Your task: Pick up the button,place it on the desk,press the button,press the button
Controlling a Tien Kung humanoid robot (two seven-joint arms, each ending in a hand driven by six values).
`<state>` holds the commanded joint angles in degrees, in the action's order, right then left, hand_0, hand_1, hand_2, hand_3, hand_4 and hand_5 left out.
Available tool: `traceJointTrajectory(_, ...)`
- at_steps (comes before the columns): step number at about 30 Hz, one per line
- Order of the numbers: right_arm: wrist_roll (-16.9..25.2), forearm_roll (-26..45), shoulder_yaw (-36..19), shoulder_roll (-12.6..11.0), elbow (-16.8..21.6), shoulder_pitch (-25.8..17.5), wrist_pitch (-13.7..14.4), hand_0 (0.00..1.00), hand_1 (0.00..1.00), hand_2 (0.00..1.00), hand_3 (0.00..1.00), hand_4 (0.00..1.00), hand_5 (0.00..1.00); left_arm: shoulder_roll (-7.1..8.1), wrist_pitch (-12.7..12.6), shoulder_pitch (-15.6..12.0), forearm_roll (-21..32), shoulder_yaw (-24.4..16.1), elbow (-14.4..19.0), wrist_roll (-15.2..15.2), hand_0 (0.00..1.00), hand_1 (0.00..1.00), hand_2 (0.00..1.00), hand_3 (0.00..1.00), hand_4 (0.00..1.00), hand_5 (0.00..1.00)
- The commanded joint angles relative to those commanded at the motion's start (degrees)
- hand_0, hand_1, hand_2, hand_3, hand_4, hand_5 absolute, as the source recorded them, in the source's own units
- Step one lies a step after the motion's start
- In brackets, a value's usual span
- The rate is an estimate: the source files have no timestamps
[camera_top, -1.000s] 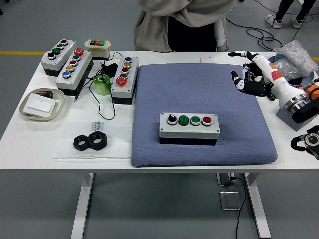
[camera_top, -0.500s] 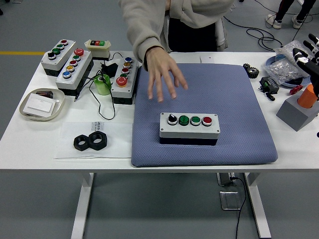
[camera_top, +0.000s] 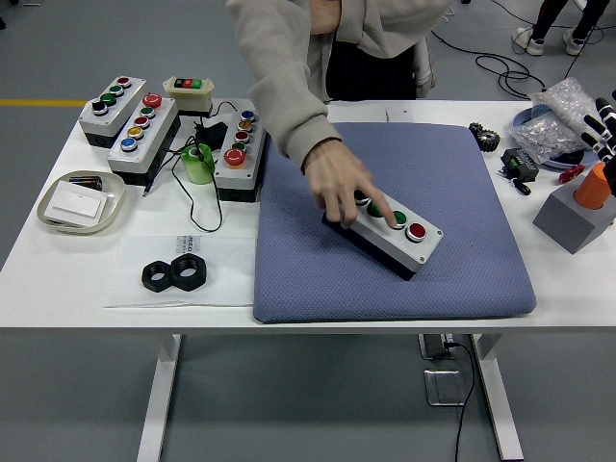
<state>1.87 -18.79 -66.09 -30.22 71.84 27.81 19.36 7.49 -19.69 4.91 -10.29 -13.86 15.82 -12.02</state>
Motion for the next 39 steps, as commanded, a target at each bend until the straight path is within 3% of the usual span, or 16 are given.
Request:
traceJointTrajectory(13, -0.8, -2.2, -0.3, -0.1, 0.1, 0.1, 0.1, 0.957, 0.856, 0.911, 0.934, 0.636, 0.295, 0.1, 0.0, 0.2, 0.6, 0.4, 0.0, 0.3, 0.774, 0.803, 0.884, 0.807, 0.565, 0.998)
traceJointTrajectory(14, -0.9, -2.6, -0.3, -0.1, 0.1, 0.1, 0.1, 0.967, 0.87, 0.916, 0.938, 0.677, 0.262, 0.1, 0.0, 0.2, 0.6, 0.4, 0.0, 0.3, 0.773, 0.803, 0.883, 0.806, 0.565, 0.998)
traceJointTrajectory(31, -1.9, -4.7, -0.1, -0.1, 0.2, 0.5, -0.1, 0.974, 0.877, 0.926, 0.943, 0.702, 0.257, 0.13, 0.0, 0.4, 1.1, 0.7, 0.0, 0.4, 0.772, 0.803, 0.882, 0.807, 0.564, 0.998)
traceJointTrajectory(32, -1.9, -4.9, -0.2, -0.1, 0.2, 0.5, -0.1, 0.979, 0.876, 0.936, 0.948, 0.741, 0.235, 0.13, 0.0, 0.4, 1.1, 0.7, 0.0, 0.4, 0.771, 0.803, 0.882, 0.806, 0.564, 0.998)
traceJointTrajectory(39, -2.3, -6.6, 0.0, -0.1, 0.2, 0.8, 0.0, 0.983, 0.88, 0.948, 0.955, 0.761, 0.22, 0.1, 0.0, 0.5, 1.0, 0.6, 0.0, 0.4, 0.771, 0.803, 0.882, 0.807, 0.564, 0.998)
